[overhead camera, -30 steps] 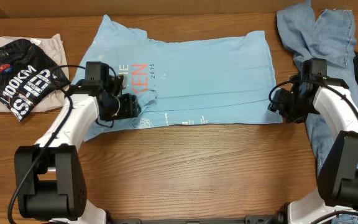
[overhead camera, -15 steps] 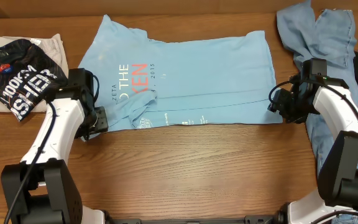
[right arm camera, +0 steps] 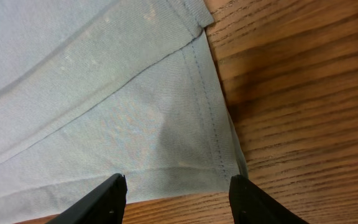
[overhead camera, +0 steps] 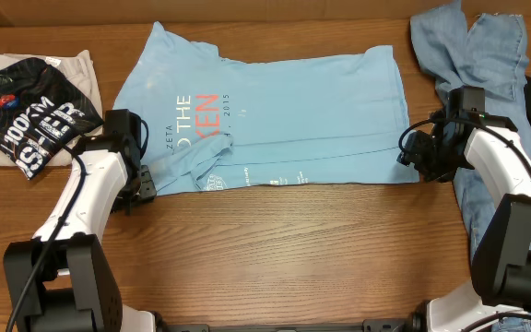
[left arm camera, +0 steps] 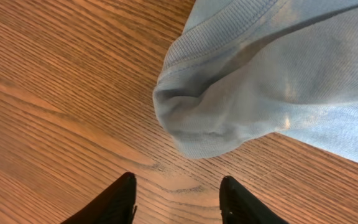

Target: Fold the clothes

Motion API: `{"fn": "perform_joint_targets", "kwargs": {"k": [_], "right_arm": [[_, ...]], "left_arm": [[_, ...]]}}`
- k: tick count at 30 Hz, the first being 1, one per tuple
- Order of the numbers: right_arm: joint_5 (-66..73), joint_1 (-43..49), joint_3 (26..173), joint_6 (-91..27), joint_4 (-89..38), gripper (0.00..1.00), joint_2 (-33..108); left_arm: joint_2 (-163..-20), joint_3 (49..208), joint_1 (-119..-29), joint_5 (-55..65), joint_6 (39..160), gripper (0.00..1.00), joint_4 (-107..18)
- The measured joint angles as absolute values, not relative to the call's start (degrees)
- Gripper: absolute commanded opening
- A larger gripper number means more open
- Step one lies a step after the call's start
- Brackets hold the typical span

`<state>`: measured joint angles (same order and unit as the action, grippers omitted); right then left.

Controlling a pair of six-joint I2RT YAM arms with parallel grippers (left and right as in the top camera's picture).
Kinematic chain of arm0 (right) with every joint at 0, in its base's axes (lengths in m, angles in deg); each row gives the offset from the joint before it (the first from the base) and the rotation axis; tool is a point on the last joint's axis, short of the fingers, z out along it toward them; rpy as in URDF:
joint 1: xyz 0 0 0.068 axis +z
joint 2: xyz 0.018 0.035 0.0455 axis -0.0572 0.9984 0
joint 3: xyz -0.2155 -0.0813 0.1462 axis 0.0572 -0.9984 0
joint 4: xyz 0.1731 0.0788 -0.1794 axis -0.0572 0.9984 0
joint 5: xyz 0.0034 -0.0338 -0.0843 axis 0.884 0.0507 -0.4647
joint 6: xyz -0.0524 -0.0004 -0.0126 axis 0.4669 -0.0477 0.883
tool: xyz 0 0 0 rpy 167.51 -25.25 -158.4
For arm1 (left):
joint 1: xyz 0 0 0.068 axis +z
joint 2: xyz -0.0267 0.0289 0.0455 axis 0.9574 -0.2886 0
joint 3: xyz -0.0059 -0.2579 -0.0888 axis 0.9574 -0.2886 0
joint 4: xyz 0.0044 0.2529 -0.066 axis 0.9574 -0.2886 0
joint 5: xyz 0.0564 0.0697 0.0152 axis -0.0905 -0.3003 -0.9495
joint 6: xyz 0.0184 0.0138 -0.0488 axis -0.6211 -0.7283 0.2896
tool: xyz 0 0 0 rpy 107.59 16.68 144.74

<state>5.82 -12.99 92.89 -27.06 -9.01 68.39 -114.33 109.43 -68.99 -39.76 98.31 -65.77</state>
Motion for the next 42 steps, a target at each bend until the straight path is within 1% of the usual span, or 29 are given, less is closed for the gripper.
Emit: {"fn": "perform_joint_targets", "kwargs": {"k": [3, 8, 10, 14, 25, 27, 30, 32, 37, 40, 42], "right_arm": [[5.8, -12.99, 92.89, -27.06, -9.03, 0.57, 68.39], [5.8, -12.99, 92.89, -27.04, -9.03, 0.57, 68.39], [5.8, -12.99, 92.89, -27.06, -9.03, 0.57, 68.39], [5.8, -12.99, 92.89, -27.06, -9.03, 0.57, 68.39], [5.82, -12.99, 92.89, -27.06, -8.87, 0.57, 68.39], [5.8, -12.99, 92.89, -27.04, -8.85, 0.57, 68.39], [5.8, -12.99, 92.89, -27.04, -8.83, 0.57, 68.39], [5.8, -12.99, 92.89, -27.02, -8.87, 0.57, 68.39], [5.82, -12.99, 92.89, -27.04, -8.87, 0.57, 68.39], [5.8, -12.99, 92.89, -27.04, -8.85, 0.57, 68.39], [5.82, -12.99, 92.89, -27.06, -8.85, 0.57, 68.39]], "left_arm": [[-114.33, 108.21, -68.99, -39.93, 98.82, 0.57, -64.56], [-114.33, 104.08, -68.99, -40.46, 98.97, 0.56, -59.95], [-114.33, 102.24, -68.99, -40.46, 98.97, 0.54, -58.53], [-114.44, 101.28, -68.99, -40.46, 98.97, 0.43, -56.37], [-114.44, 101.28, -68.99, -41.84, 98.95, 0.43, -53.44], [-114.44, 101.28, -68.99, -42.19, 98.95, 0.37, -53.44], [-114.44, 101.28, -68.99, -42.51, 98.97, 0.23, -52.81], [-114.44, 101.24, -68.99, -42.67, 99.03, 0.19, -52.19], [-114.44, 101.24, -68.99, -42.84, 98.97, 0.14, -51.1], [-114.44, 101.21, -68.99, -43.02, 98.97, 0.07, -51.1], [-114.44, 101.24, -68.99, -43.45, 98.97, 0.04, -51.08]]}}
